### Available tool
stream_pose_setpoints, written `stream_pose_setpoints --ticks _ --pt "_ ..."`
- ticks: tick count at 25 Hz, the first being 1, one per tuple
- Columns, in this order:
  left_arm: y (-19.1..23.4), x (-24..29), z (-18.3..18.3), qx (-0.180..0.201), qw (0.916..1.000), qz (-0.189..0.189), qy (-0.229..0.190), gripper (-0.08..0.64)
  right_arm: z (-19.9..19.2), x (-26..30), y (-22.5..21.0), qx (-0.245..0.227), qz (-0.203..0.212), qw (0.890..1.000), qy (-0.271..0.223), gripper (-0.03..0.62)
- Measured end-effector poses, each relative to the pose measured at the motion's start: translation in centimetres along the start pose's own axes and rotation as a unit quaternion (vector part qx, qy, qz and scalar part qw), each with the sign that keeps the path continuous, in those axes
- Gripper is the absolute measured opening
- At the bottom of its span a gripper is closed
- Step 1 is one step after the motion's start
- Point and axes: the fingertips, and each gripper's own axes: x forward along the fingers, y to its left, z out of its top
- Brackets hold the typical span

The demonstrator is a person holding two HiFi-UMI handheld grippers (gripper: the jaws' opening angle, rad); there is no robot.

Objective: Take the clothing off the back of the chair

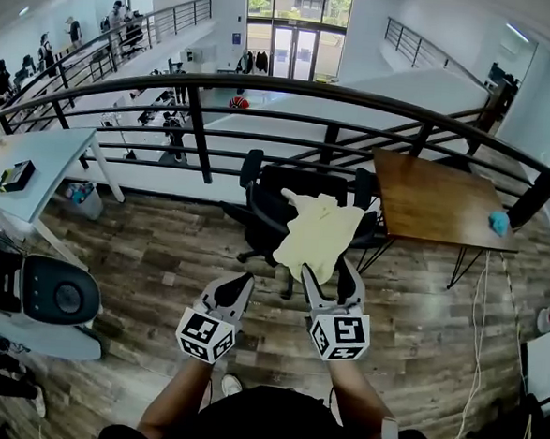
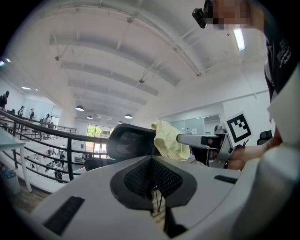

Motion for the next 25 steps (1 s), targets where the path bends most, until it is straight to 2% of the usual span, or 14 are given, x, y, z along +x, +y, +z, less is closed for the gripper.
stream_pose_setpoints --ticks 16,19,23,25 --pt "1.6 0.1 -0.4 -0.007 0.9999 -0.006 0.006 0.014 0.1 2.0 -1.0 -0.046 -0.073 0.996 0.014 0.302" --pt "1.7 0.1 -0.6 -0.008 0.9999 -0.008 0.009 0.012 0.1 2.0 -1.0 -0.058 -0.084 0.995 0.018 0.266" --pt "1.8 0.0 -1.0 -0.012 0.9998 -0.010 0.012 0.012 0.0 1.6 -0.8 -0.067 -0.088 0.994 0.015 0.156" --pt "1.9 -0.2 -1.0 -0.015 0.9998 -0.009 0.011 0.012 0.0 1.4 -0.6 -0.065 -0.085 0.994 0.014 0.121"
